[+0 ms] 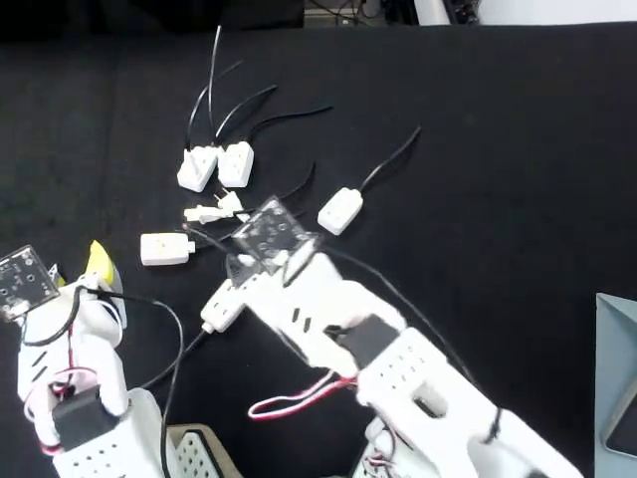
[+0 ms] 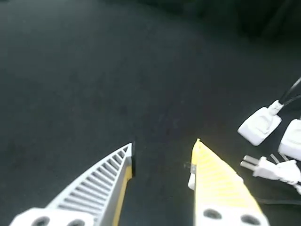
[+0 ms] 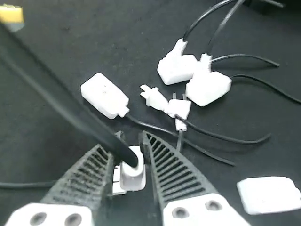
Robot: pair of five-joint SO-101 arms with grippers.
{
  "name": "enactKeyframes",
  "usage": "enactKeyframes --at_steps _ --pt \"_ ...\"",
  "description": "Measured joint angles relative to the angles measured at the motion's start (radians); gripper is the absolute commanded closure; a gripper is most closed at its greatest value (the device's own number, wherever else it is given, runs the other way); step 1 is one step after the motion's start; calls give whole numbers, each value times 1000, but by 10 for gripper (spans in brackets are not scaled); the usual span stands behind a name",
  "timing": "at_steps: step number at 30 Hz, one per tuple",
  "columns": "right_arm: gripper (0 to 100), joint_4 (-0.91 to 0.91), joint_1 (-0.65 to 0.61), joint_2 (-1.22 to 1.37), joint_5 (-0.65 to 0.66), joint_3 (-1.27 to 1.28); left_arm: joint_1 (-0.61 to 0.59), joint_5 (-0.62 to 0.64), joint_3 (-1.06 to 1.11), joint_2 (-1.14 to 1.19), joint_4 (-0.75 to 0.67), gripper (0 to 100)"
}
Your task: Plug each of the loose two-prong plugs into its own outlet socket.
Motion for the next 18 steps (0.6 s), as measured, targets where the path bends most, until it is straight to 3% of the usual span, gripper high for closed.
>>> enactKeyframes --at_steps 9,18 --pt "987 -239 -35 305 0 0 -3 0 44 0 -38 794" --pt "987 -276 -69 450 2 0 -3 0 46 2 -38 794"
